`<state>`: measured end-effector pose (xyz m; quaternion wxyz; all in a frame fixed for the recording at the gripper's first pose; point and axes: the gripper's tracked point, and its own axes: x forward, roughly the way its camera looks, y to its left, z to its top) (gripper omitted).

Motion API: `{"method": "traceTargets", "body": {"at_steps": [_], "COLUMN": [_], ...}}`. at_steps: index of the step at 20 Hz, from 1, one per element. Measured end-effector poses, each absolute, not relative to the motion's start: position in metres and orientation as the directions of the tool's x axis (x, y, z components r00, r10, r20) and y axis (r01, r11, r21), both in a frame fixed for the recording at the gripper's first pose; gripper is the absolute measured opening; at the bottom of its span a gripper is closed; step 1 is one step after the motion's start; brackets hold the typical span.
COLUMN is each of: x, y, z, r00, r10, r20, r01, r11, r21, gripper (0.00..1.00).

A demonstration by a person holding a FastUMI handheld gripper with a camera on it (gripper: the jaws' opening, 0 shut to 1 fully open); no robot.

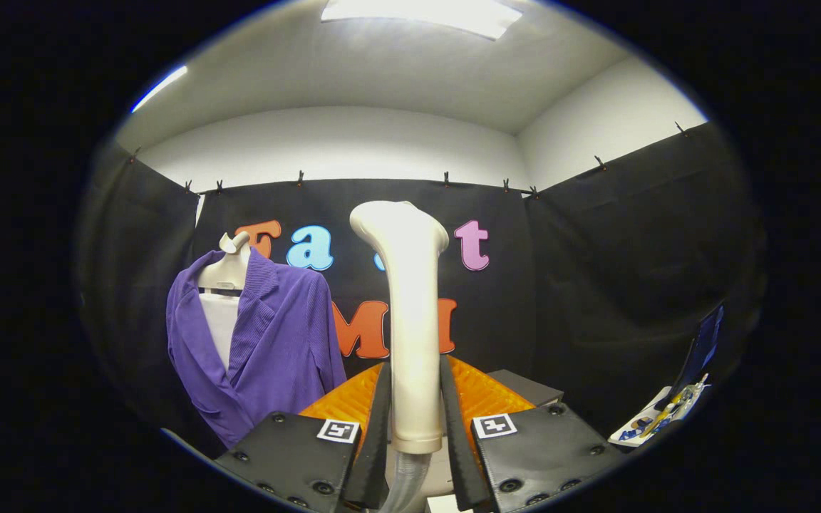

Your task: Iron the clothes twice with a garment steamer, once on the left side and once on the right side.

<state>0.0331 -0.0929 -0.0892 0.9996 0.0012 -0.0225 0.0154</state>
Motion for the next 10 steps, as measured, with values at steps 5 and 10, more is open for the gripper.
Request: {"method": "traceTargets", "body": {"at_steps": [5,10], "x": [0.036,0.043], "y": [-0.092,-0.085], "z": [-0.084,-0.070], "r00": [0.998,0.996], "r10": [0.050,0.072], "r20": [0.049,0.055], "r01": [-0.050,-0.072], "r11": [0.999,0.997], "r21": [0.005,-0.006], "gripper": [0.45,0.44]}}
